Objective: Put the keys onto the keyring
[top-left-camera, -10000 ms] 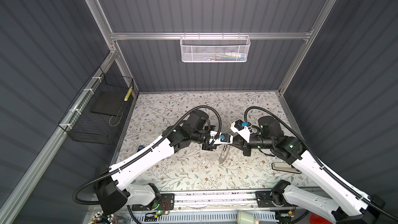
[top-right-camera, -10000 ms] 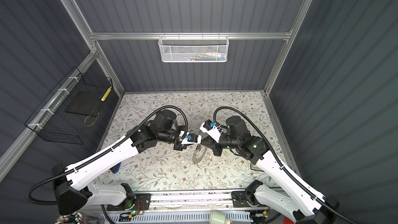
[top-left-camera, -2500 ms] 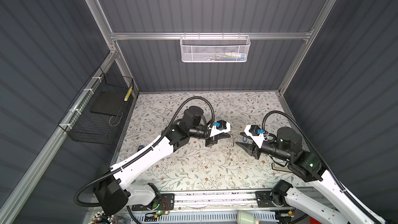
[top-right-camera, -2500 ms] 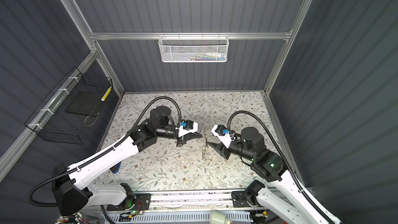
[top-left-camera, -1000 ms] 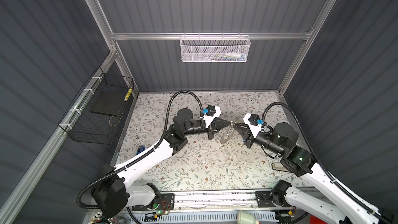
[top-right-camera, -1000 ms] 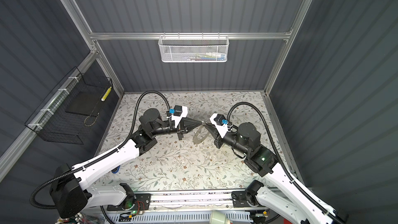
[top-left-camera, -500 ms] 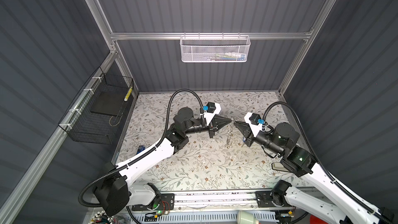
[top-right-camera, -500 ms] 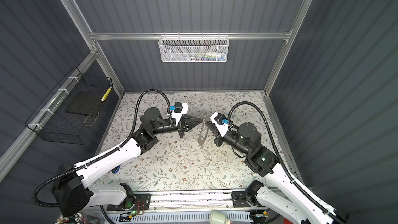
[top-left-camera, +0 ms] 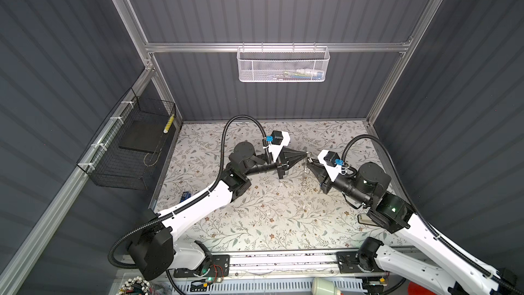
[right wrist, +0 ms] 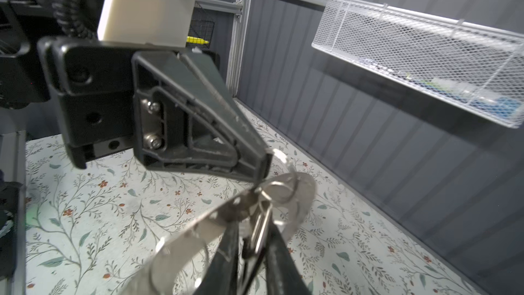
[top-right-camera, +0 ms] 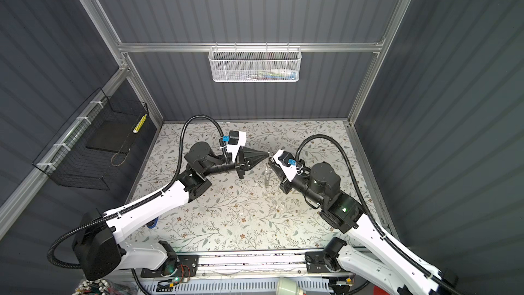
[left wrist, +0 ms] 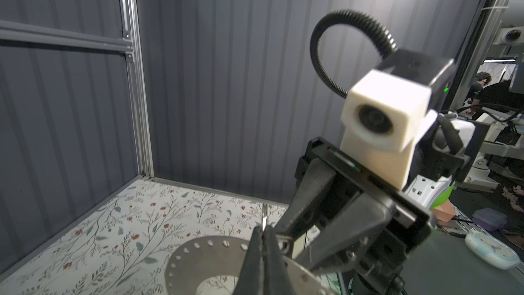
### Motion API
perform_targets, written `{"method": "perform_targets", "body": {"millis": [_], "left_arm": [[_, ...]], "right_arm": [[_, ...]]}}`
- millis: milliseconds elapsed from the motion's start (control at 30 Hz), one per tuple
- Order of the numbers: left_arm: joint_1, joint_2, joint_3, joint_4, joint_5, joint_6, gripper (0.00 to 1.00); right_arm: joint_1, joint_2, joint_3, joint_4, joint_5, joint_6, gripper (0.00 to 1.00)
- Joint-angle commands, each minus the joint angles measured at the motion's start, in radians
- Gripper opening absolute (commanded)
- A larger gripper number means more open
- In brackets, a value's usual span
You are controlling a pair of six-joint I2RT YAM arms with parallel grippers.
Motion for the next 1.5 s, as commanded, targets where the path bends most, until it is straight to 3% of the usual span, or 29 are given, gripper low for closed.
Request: {"method": "perform_targets", "body": {"millis": [0, 233, 367, 567, 867, 1200, 1467], "left_arm": [[-0.009, -0.008, 0.019, 0.069, -0.005, -0.022, 0.00], [-0.013, -0.010, 0.016, 0.062, -0.008, -0.015, 0.00], [-0.014, -0.016, 0.014, 0.061, -0.018, -0.013, 0.00], [-0.018, -0.021, 0.010, 0.070, -0.051, -0.007, 0.00], [-0.031, -0.005, -0.050, 0.205, -0.059, -0.039, 0.00], [-0.031, -0.080, 0.015, -0.157, -0.004, 0.219, 0.00], [-0.031, -0.105, 0.046, -0.251, 0.014, 0.294, 0.00]], "right_arm": [[0.006, 0.001, -0.009, -0.005, -0.004, -0.014, 0.28], [0.006, 0.001, -0.007, 0.034, -0.008, -0.011, 0.32], [0.006, 0.005, -0.006, 0.032, -0.007, -0.014, 0.25], [0.006, 0.018, -0.007, 0.003, -0.045, -0.028, 0.02], [0.006, 0.031, 0.009, -0.004, -0.062, -0.025, 0.00], [-0.009, -0.057, 0.007, -0.052, -0.002, -0.011, 0.00], [-0.020, -0.031, 0.036, -0.120, 0.004, -0.018, 0.00]]}}
